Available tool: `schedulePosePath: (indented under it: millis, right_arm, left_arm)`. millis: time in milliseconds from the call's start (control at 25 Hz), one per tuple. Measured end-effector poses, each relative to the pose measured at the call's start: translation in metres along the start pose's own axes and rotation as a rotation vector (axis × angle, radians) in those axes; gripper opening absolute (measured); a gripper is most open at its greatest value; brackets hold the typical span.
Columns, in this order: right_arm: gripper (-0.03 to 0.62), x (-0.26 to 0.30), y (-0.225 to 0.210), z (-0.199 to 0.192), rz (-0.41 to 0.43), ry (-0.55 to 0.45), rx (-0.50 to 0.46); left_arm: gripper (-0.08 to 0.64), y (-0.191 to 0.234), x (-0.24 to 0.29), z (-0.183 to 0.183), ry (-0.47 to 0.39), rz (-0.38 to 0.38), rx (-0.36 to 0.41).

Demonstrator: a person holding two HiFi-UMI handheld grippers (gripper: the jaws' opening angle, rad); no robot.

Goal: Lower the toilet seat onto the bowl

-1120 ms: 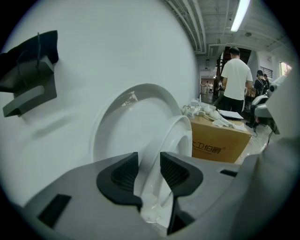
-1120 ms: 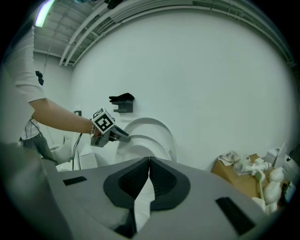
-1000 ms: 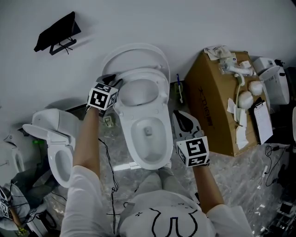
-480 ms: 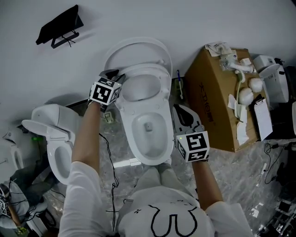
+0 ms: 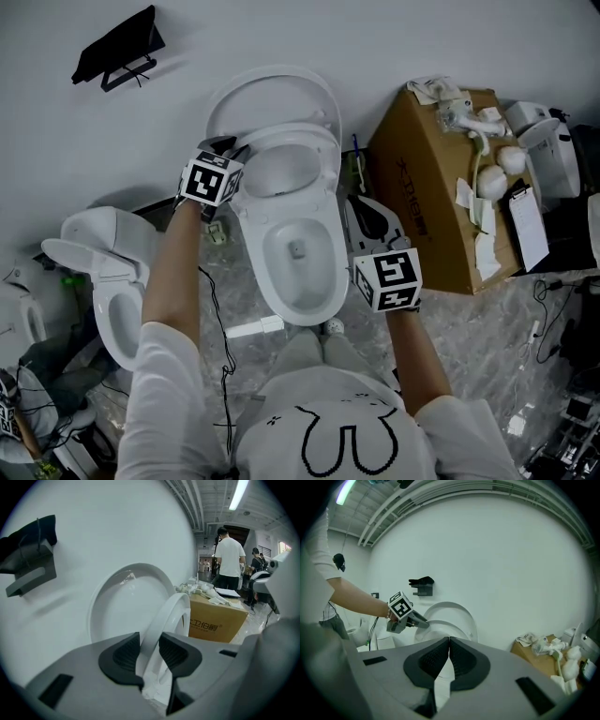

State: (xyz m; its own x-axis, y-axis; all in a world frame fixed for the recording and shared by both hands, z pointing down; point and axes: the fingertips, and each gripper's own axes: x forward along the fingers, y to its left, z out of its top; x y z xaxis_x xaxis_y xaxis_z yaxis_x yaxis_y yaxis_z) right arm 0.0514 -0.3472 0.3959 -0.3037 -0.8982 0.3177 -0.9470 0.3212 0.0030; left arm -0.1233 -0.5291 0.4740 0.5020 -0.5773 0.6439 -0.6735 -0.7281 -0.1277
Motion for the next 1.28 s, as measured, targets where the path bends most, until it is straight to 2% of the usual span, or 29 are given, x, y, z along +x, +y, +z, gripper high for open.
schedulePosePath:
  millis: [240,760,1040,1280]
  right_arm:
    - [0.029,-0.010,0.007,-0.003,0.010,0.000,-0.003]
    - [0.029,-0.045,0.022,-0.005,0.044,-0.004,-0.016]
    - [0.029,-0.066,0.026,-0.005,0.053,-0.016,-0.024]
    - [0.029,-0.082,0.030,-0.006,0.061,-0.029,-0.023]
  left_arm:
    - [0.137,-0.010,-0.007,-0.004,-0.007,0.008,-0.032]
    - [0.138,-0.041,-0.028,-0.021,0.069,-0.002,0.023]
    - [0.148,-0.060,-0.041,-0.031,0.088,0.016,0.008]
    - [0.158,-0.079,-0.051,-0.040,0.121,-0.018,0.024]
